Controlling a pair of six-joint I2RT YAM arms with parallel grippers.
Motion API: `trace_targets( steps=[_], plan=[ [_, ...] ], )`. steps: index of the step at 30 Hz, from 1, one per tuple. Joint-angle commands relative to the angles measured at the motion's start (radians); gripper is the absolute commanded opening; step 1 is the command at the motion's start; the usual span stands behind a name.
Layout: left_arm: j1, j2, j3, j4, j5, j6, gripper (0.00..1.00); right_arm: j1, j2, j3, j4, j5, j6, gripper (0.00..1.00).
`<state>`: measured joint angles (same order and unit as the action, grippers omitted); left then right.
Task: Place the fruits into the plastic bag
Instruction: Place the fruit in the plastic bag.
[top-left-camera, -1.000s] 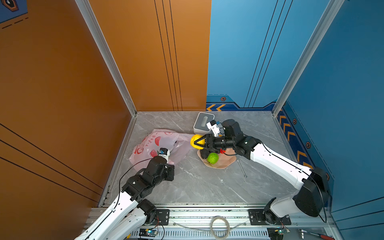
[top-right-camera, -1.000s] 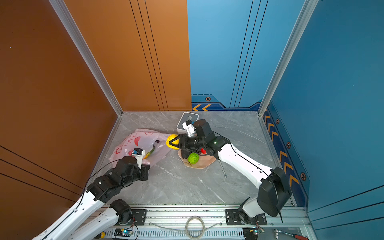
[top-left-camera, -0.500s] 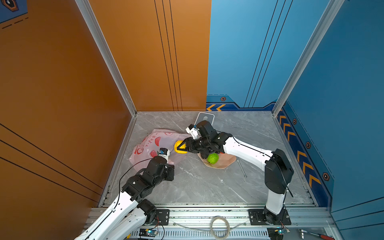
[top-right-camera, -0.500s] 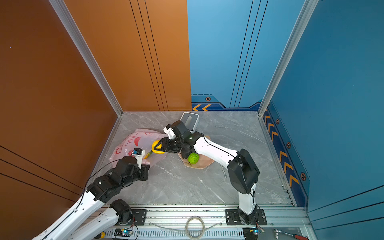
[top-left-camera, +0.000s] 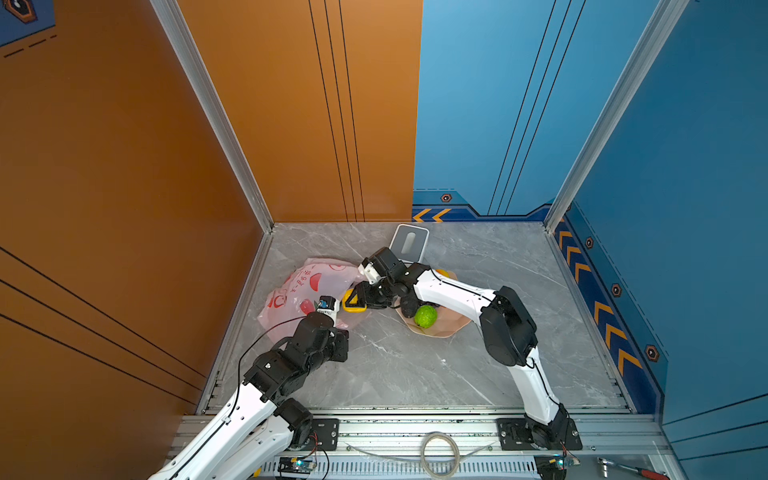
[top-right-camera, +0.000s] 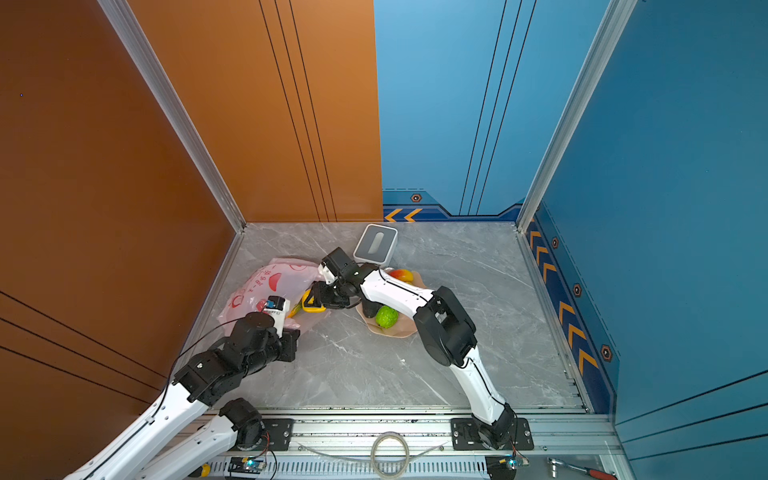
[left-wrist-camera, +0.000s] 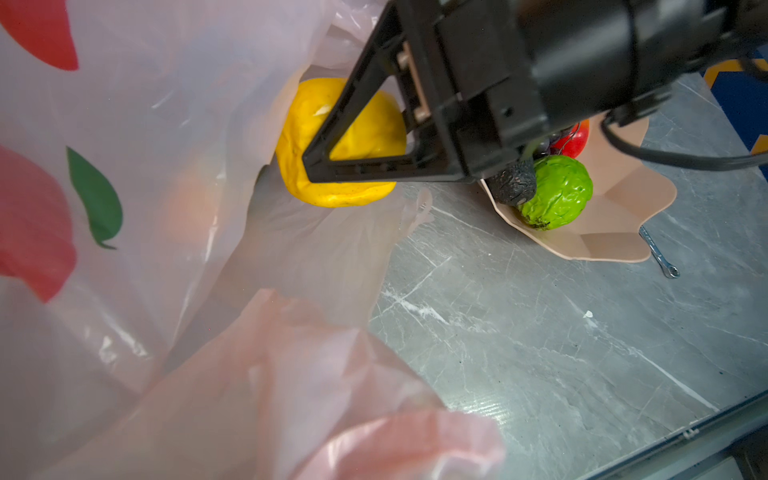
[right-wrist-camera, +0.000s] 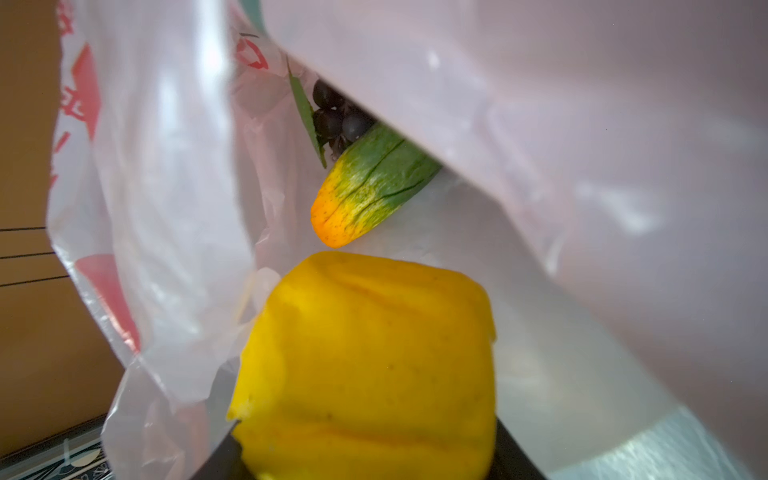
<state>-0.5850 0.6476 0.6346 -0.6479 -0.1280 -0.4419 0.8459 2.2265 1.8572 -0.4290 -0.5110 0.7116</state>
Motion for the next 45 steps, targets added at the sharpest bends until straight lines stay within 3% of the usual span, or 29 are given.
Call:
trace_targets(
  steps=[1,13,19,24,29,30,32,45],
  plan=[
    [-0.018,-0.007,0.021,-0.012,-0.01,-0.007,0.0,0.008,0.046,0.075,-0.04,0.046,-0.012,0.42],
    [-0.042,-0.007,0.02,-0.012,-0.021,-0.008,0.0,0.011,0.201,0.241,-0.038,0.071,0.035,0.48],
    [-0.053,-0.009,0.02,-0.015,-0.028,-0.008,0.0,0.012,0.226,0.264,-0.015,0.063,0.061,0.53],
    [-0.068,-0.012,0.02,-0.019,-0.044,-0.008,0.0,0.013,0.231,0.267,0.001,0.048,0.073,0.63],
    [-0.071,-0.012,0.02,-0.02,-0.048,-0.008,0.0,0.016,0.225,0.269,0.006,0.033,0.072,0.65],
    [-0.072,-0.014,0.02,-0.022,-0.049,-0.007,0.0,0.017,0.223,0.269,0.009,0.029,0.071,0.71],
    [-0.073,-0.015,0.02,-0.022,-0.053,-0.009,0.0,0.019,0.217,0.269,0.011,0.019,0.068,0.99],
    [-0.09,0.013,0.025,-0.035,-0.073,-0.011,0.0,0.02,0.135,0.215,0.017,0.036,0.05,1.0]
  ],
)
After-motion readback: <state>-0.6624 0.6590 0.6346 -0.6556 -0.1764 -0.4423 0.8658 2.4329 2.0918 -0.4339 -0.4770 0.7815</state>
